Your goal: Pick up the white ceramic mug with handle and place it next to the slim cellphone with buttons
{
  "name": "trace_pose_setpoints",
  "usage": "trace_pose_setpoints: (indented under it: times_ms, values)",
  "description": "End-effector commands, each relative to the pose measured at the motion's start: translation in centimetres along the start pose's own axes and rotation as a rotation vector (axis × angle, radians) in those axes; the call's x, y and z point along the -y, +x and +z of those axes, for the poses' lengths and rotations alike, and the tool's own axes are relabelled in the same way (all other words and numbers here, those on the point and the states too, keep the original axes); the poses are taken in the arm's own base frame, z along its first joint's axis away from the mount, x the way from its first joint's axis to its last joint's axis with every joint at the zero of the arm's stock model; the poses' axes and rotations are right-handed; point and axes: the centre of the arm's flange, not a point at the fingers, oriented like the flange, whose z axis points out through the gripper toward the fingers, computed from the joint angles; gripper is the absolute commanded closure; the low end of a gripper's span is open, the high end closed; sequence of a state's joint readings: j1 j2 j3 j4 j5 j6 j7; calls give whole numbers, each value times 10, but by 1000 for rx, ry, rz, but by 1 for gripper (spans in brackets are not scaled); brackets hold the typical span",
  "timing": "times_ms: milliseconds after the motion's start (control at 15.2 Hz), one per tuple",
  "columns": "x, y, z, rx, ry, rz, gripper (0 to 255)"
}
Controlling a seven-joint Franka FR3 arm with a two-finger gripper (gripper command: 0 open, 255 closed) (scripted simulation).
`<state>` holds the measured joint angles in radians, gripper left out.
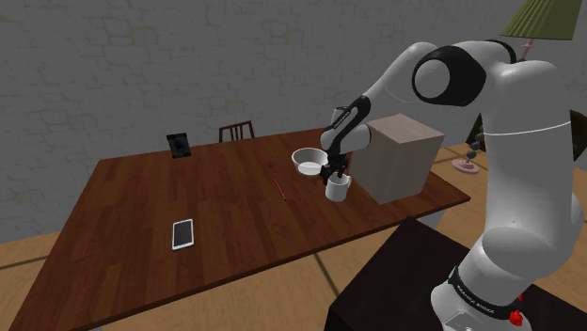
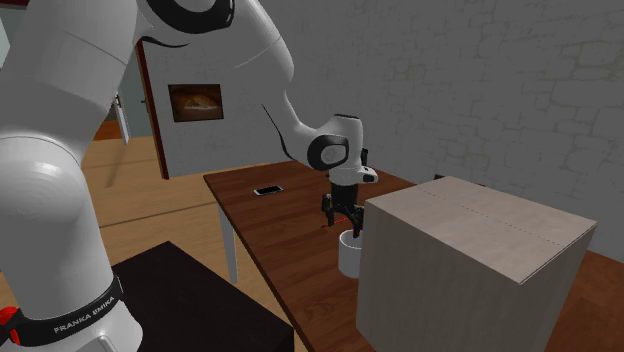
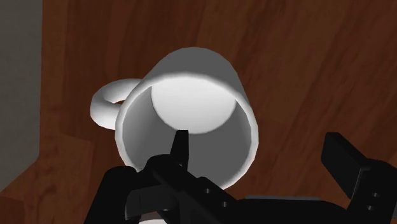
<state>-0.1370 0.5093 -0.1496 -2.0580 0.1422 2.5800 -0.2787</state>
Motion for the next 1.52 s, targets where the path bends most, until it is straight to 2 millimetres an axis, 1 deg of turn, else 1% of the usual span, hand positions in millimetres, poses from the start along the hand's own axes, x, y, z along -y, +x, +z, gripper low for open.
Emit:
trace_pose_setpoints:
  times_ms: [0, 264, 726, 792, 1386, 1452]
  values:
    - [0, 1, 12, -1, 0, 0, 0]
    - [0, 1, 31, -1, 0, 0, 0]
    - [0, 1, 31, 0, 0, 0, 0]
    - [0, 1, 31, 0, 0, 0, 255]
    - [0, 1, 31, -1, 0, 0, 255]
    - [0, 1, 25, -1, 0, 0, 255]
